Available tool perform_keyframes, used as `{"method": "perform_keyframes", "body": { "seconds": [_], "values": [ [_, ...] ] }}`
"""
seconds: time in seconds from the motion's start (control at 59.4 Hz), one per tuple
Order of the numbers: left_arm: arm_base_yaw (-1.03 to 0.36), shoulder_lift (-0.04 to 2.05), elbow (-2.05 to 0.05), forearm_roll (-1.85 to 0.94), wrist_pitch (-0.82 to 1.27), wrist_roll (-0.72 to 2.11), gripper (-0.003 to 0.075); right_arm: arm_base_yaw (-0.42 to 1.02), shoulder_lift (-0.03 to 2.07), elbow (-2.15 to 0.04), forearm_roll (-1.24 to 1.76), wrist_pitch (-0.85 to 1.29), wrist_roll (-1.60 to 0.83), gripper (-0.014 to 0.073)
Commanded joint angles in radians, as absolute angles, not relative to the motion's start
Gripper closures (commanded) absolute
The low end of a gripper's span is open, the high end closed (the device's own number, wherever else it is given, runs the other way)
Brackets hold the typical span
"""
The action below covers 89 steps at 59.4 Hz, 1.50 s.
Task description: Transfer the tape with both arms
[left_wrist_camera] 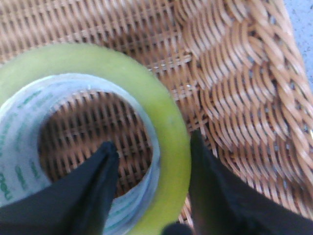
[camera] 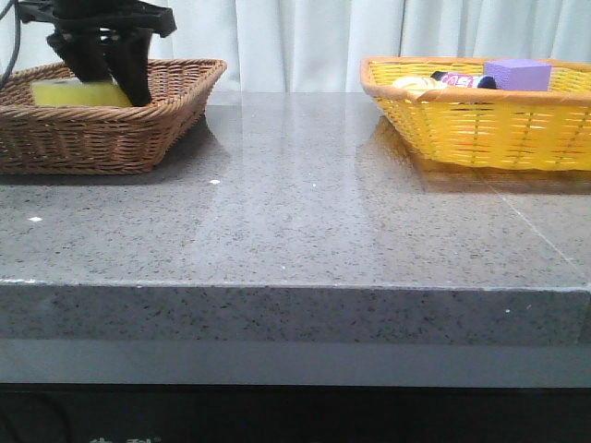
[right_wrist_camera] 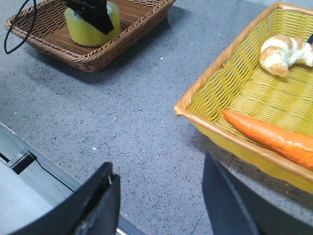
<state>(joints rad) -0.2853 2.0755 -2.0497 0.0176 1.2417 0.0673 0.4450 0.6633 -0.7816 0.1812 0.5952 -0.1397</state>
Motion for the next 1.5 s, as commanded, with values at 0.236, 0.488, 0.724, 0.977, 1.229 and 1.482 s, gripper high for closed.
{"method": "perform_keyframes", "body": {
  "seconds": [0.236,0.488,0.724,0.977,1.229,1.482],
  "values": [
    [-0.285,2.007,-2.077,0.017,1.229,0.061,0.0167,0.441,0.660,-0.805,0.191,0.520,-0.148,0.0181],
    [-0.287,1.885,-2.077,-0.043,1.237,0.061,0.0167,0.441,0.660,-0.805,0.191,0.520,-0.148,0.0181],
    [-0.347,1.721,-2.044,-0.084,1.268,0.097,0.0167,0.441,0.660,-0.805,0.191,0.520,-0.148,0.0181],
    [-0.500,1.504,-1.841,0.014,1.184,0.079,0.0176,0.441,0.660,-0.805,0.191,0.520,-0.148,0.0181],
    [-0.539,1.274,-1.539,0.014,1.035,0.034,0.0176,0.441,0.660,-0.805,0.191,0.520,-0.148,0.0181],
    [-0.539,1.029,-1.207,0.000,0.842,-0.019,0.0176,0.441,0.660,-0.805,0.191,0.519,-0.148,0.0181]
  ]
}}
